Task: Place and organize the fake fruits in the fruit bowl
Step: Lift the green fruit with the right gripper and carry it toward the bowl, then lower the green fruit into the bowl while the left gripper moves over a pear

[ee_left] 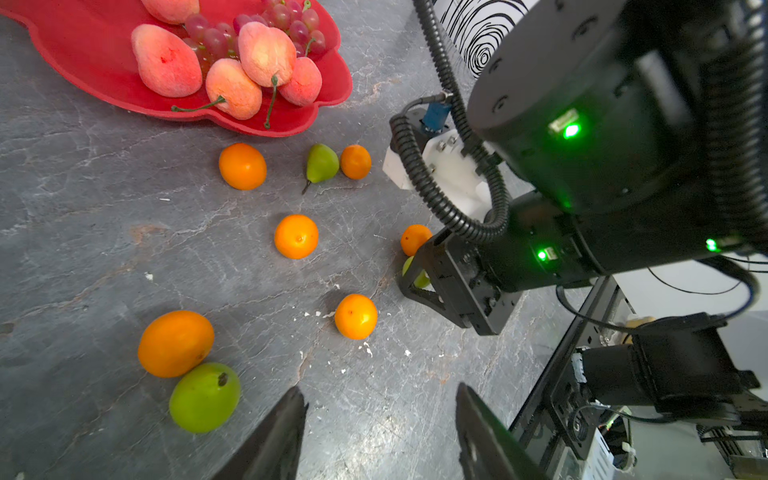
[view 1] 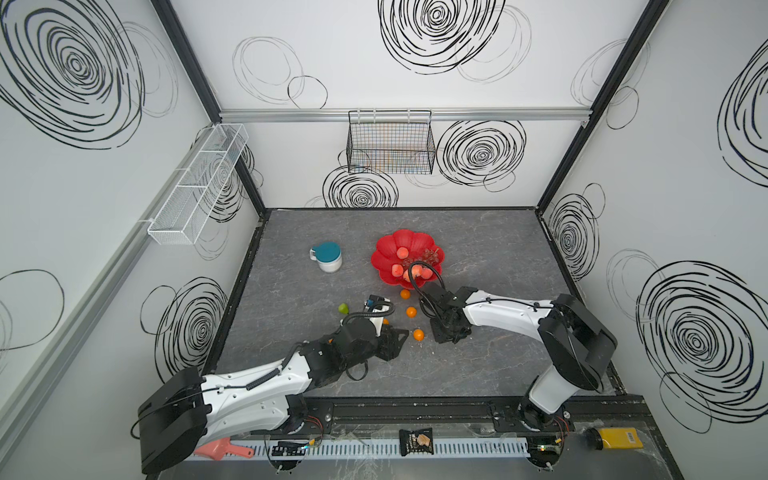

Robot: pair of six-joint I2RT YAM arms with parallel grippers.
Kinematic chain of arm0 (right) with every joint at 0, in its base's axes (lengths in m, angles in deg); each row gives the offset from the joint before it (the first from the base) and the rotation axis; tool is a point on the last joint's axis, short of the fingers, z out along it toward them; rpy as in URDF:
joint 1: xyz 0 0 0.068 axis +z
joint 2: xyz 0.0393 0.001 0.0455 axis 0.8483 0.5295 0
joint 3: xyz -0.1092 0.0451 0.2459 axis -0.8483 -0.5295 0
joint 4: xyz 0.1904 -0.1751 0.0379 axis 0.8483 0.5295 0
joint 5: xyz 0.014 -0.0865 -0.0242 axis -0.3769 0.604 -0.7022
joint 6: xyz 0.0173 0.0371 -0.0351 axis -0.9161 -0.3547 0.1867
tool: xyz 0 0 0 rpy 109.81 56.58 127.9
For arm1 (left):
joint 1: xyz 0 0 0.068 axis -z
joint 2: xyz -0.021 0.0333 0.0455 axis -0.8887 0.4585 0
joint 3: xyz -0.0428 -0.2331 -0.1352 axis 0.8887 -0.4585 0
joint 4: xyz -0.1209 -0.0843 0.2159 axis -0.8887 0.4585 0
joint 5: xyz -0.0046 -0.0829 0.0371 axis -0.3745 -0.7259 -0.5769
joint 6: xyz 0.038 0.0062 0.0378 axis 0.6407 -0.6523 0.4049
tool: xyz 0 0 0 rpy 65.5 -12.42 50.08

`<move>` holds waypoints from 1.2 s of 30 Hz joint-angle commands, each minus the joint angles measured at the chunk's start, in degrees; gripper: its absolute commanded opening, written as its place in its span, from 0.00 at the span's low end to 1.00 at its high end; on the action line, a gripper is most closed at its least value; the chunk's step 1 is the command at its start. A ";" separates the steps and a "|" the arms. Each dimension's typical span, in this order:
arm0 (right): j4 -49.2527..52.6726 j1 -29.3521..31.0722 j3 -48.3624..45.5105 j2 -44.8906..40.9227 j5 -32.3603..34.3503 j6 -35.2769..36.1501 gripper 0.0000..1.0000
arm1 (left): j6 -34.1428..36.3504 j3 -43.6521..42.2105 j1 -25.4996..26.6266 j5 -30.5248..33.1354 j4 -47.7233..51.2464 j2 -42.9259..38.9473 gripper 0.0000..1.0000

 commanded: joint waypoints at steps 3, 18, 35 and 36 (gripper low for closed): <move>0.32 0.35 0.78 -0.51 0.93 -0.38 0.37 | -0.59 -0.04 -0.67 0.15 -2.51 -0.11 0.62; 1.42 -2.22 2.06 -11.40 -4.24 -1.26 0.37 | 0.52 1.86 -7.51 0.91 1.67 -1.06 0.64; -0.10 -14.13 17.15 -6.29 -9.10 5.49 0.36 | 7.52 10.45 -17.99 1.33 6.90 1.82 1.00; 0.18 -14.42 18.56 -5.06 -9.07 5.83 0.36 | 7.51 10.73 -18.78 1.15 6.77 2.13 0.99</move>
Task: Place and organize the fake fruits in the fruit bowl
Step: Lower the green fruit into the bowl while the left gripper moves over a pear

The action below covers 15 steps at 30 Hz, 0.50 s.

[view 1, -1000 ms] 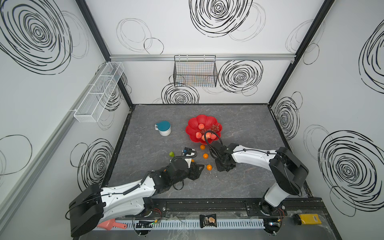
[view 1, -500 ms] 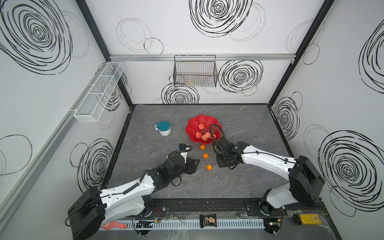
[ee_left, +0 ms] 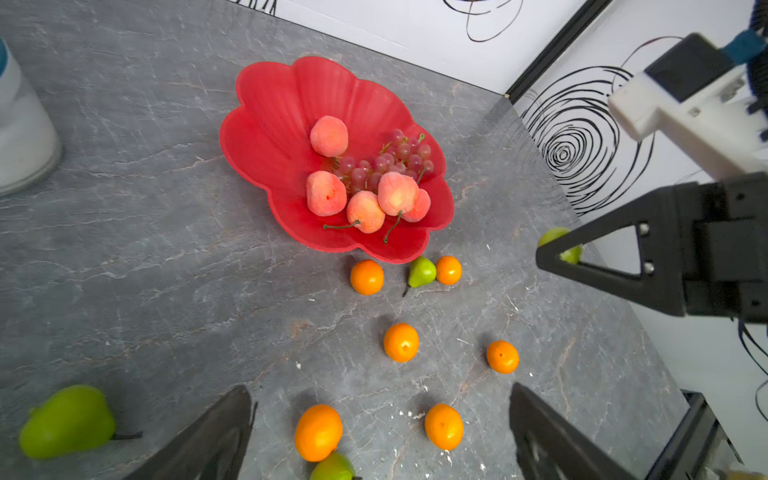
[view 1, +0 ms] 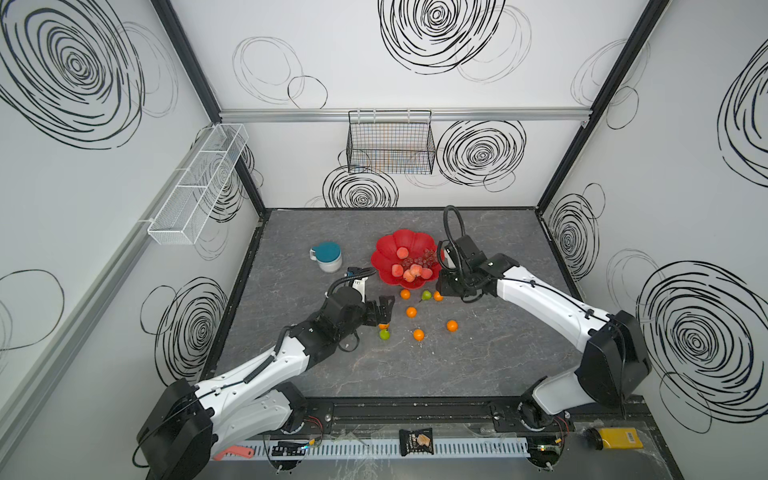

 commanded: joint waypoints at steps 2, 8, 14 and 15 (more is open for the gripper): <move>0.62 -1.00 5.41 4.75 -0.20 2.51 0.36 | 1.42 2.60 -3.13 0.11 -1.22 1.21 0.99; 0.59 -0.30 12.52 11.18 -2.29 3.52 0.36 | 1.32 5.89 -5.87 5.39 3.25 2.67 0.99; -0.40 3.38 18.79 17.39 -3.83 3.79 0.36 | -4.61 4.90 -10.87 7.92 5.88 1.83 0.99; -0.38 4.00 20.05 18.77 -3.88 3.75 0.35 | -5.97 4.24 -12.00 7.72 5.91 1.10 0.99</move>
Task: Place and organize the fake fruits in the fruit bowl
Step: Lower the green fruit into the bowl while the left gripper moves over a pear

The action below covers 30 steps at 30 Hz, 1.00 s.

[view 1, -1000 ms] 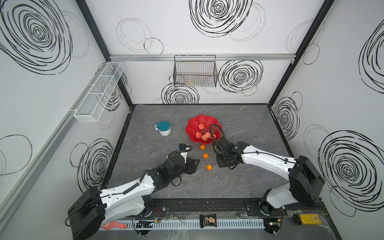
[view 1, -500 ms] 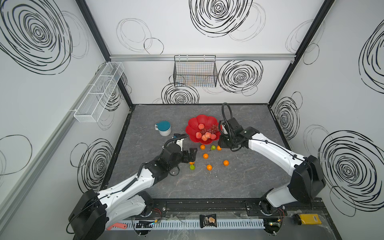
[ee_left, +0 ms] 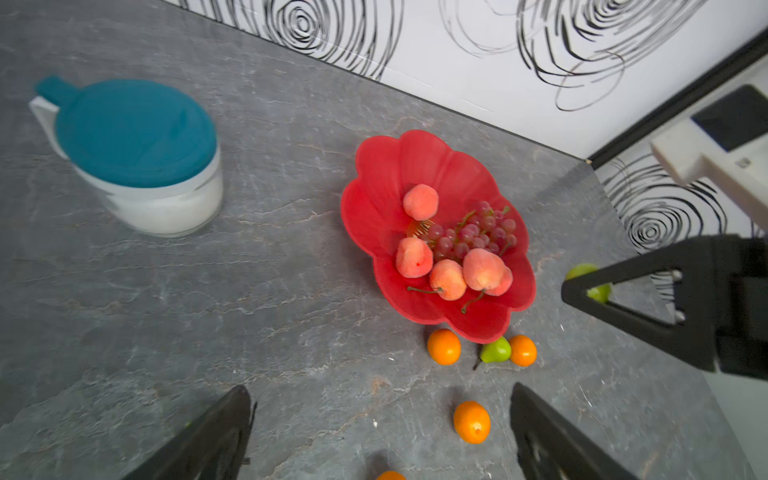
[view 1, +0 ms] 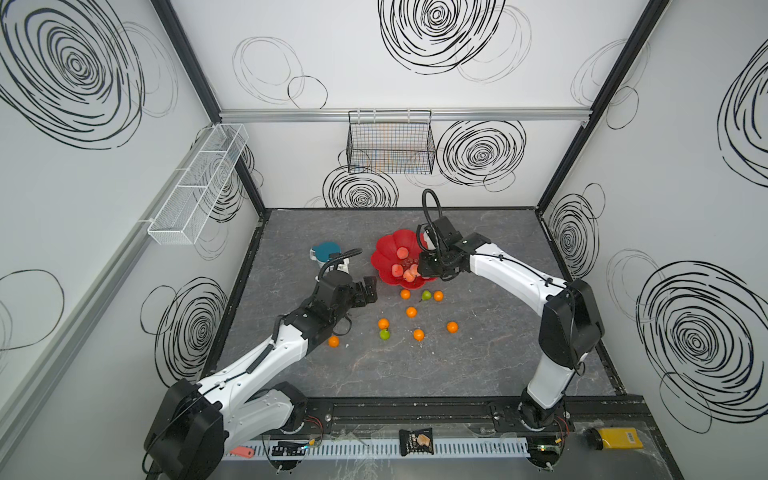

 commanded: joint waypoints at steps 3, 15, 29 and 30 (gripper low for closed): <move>-0.18 3.20 7.06 6.66 -1.79 0.73 0.35 | -7.20 -3.07 -5.97 -0.22 -0.30 -3.67 0.99; 1.11 3.27 25.12 23.39 -5.19 0.05 0.35 | -0.75 -6.13 -12.61 -14.51 -4.69 -4.60 0.99; 1.56 1.59 32.80 31.66 -10.93 -0.68 0.37 | -0.99 -7.56 -11.27 -17.33 -7.71 -3.22 0.99; 1.44 1.59 32.94 31.63 -10.95 -0.68 0.38 | -0.90 -7.57 -11.12 -17.28 -7.71 -3.13 1.00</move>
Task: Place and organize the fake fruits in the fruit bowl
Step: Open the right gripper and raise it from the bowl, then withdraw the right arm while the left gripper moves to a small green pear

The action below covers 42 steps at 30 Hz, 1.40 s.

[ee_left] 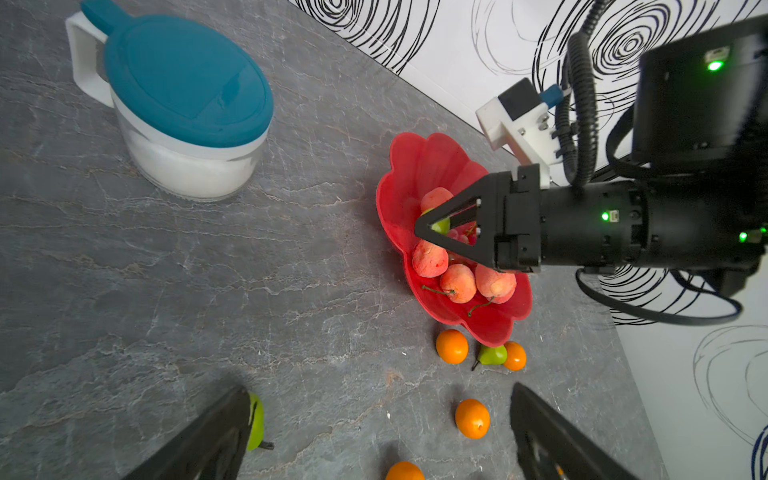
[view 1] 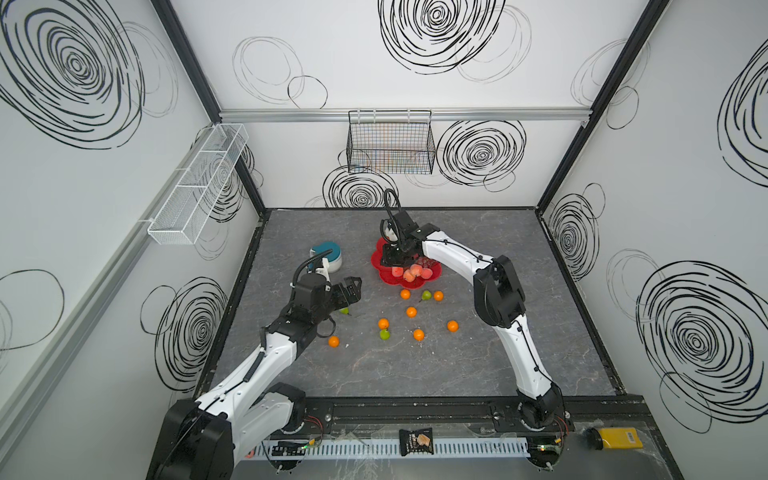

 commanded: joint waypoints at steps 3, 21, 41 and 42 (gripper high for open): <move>1.70 0.11 2.41 0.19 -1.19 -0.22 0.41 | 0.89 -0.56 0.94 -0.74 -2.51 0.83 0.99; 4.00 -0.16 -1.23 -10.33 2.50 1.65 0.45 | 2.96 2.37 6.62 3.67 0.52 3.28 1.00; -9.92 1.63 -50.18 -48.56 7.14 1.28 0.46 | 1.25 6.63 18.37 26.36 20.57 7.72 0.76; -10.74 2.54 -51.70 -50.09 7.39 1.27 0.46 | 0.53 6.12 17.24 26.21 20.58 7.45 0.76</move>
